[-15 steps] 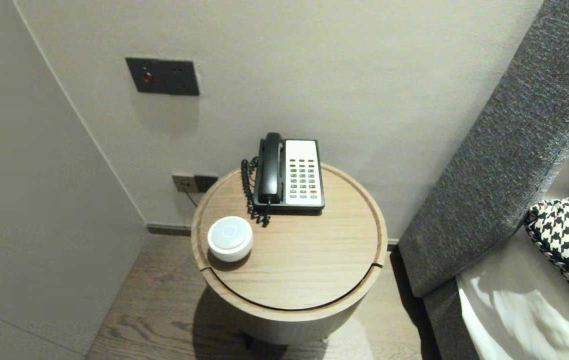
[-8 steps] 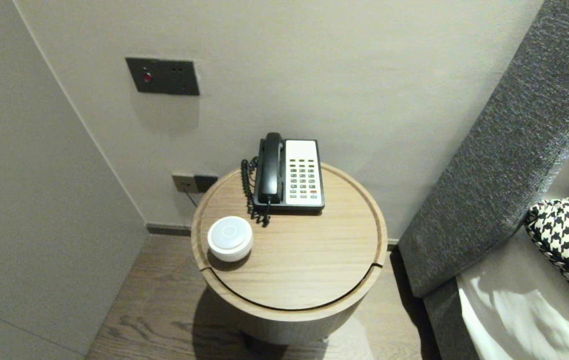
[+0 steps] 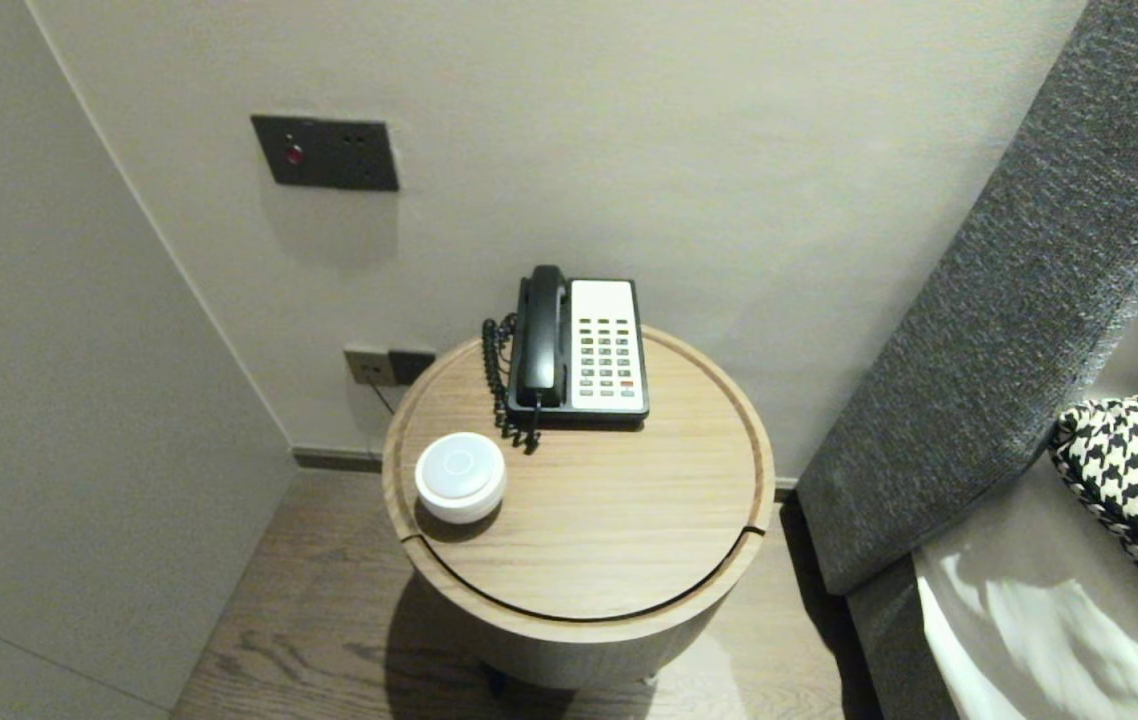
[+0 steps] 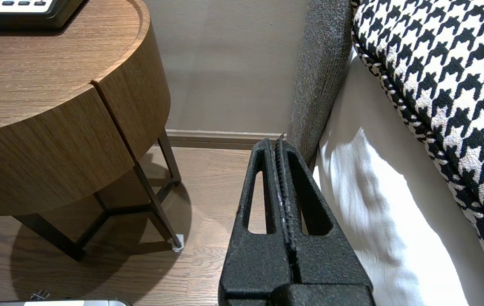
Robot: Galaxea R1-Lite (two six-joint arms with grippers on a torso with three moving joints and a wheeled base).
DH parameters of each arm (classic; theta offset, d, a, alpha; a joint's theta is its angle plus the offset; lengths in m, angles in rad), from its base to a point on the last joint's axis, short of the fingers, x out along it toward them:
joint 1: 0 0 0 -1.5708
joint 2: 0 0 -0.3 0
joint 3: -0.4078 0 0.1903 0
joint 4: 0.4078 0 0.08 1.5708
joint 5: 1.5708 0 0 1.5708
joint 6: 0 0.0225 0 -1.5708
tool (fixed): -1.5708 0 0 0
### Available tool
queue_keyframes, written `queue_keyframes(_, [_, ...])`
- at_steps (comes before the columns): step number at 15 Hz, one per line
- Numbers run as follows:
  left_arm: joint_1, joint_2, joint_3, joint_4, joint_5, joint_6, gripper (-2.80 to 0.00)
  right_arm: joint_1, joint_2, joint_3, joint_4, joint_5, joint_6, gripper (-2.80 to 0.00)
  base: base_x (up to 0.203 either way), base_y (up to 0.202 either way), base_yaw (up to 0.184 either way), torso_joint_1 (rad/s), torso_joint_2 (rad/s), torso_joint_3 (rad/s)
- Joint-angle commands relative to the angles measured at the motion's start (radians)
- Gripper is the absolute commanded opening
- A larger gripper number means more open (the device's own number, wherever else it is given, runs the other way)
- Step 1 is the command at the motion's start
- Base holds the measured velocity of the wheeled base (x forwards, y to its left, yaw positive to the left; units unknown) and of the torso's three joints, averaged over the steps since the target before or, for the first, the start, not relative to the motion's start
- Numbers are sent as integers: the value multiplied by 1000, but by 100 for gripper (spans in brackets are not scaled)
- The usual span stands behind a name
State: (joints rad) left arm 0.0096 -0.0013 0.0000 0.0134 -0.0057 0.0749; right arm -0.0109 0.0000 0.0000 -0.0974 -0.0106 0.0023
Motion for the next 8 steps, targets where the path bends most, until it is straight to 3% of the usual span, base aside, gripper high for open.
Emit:
queue_keyframes(1, [0,0,0,0,0,0,-280,0,0,40,-1,0,1,-280,0,0,0,0,0,0])
queue_keyframes(8, [0,0,0,0,0,0,-280,0,0,40,-1,0,1,-280,0,0,0,0,0,0])
